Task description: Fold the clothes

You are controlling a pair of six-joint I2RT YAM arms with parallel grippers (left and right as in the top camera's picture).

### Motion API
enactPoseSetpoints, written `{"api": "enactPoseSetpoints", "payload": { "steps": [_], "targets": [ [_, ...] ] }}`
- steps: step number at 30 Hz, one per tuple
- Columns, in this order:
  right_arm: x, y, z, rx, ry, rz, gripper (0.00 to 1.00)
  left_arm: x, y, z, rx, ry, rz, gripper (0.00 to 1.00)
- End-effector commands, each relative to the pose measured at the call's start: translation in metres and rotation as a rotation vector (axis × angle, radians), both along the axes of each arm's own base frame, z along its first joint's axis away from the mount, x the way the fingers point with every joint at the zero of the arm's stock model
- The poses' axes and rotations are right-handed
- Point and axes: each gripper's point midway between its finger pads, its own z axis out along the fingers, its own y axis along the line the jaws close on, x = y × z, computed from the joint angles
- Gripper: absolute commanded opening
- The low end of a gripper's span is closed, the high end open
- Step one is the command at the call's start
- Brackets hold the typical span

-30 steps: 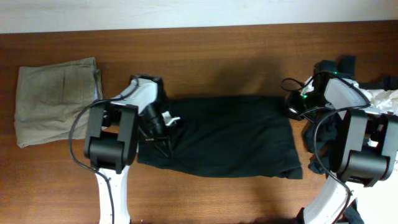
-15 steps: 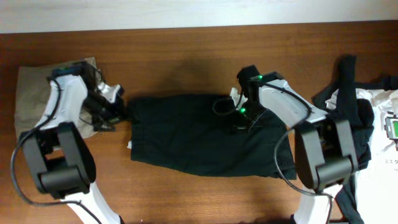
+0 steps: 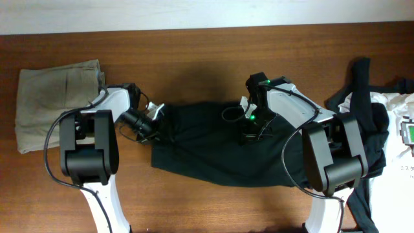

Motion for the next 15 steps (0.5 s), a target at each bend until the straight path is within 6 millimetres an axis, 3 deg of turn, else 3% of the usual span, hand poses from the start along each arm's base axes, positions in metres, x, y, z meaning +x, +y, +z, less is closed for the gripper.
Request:
{"api": "enactPoseSetpoints", "payload": {
  "steps": [1, 3, 5, 7, 8, 9, 11, 15],
  "targets": [
    [-0.002, -0.008, 0.013, -0.002, -0.002, -0.021, 0.04, 0.008, 0.052, 0.017, 0.185, 0.071, 0.001, 0.0],
    [0.008, -0.02, 0.039, 0.015, -0.068, -0.063, 0.04, 0.039, 0.087, 0.09, 0.287, -0.043, 0.027, 0.01],
    [0.02, -0.035, 0.071, 0.032, -0.146, -0.114, 0.04, 0.058, 0.095, 0.158, 0.341, -0.188, 0.036, 0.01],
    [0.031, -0.049, 0.095, 0.041, -0.205, -0.159, 0.04, 0.079, 0.08, 0.212, 0.358, -0.385, 0.054, 0.0],
    [0.033, -0.054, 0.1, 0.042, -0.218, -0.173, 0.04, 0.079, 0.067, 0.223, 0.353, -0.427, 0.029, 0.0],
    [0.034, -0.061, 0.104, 0.04, -0.224, -0.195, 0.05, 0.076, 0.045, 0.226, 0.342, -0.449, -0.026, 0.0],
    [0.033, -0.068, 0.104, 0.036, -0.214, -0.214, 0.05, 0.071, 0.013, 0.211, 0.381, -0.436, -0.127, 0.0],
    [0.031, -0.068, 0.104, 0.034, -0.204, -0.214, 0.05, 0.066, -0.051, 0.147, 0.462, -0.351, -0.236, 0.0]
  ]
}}
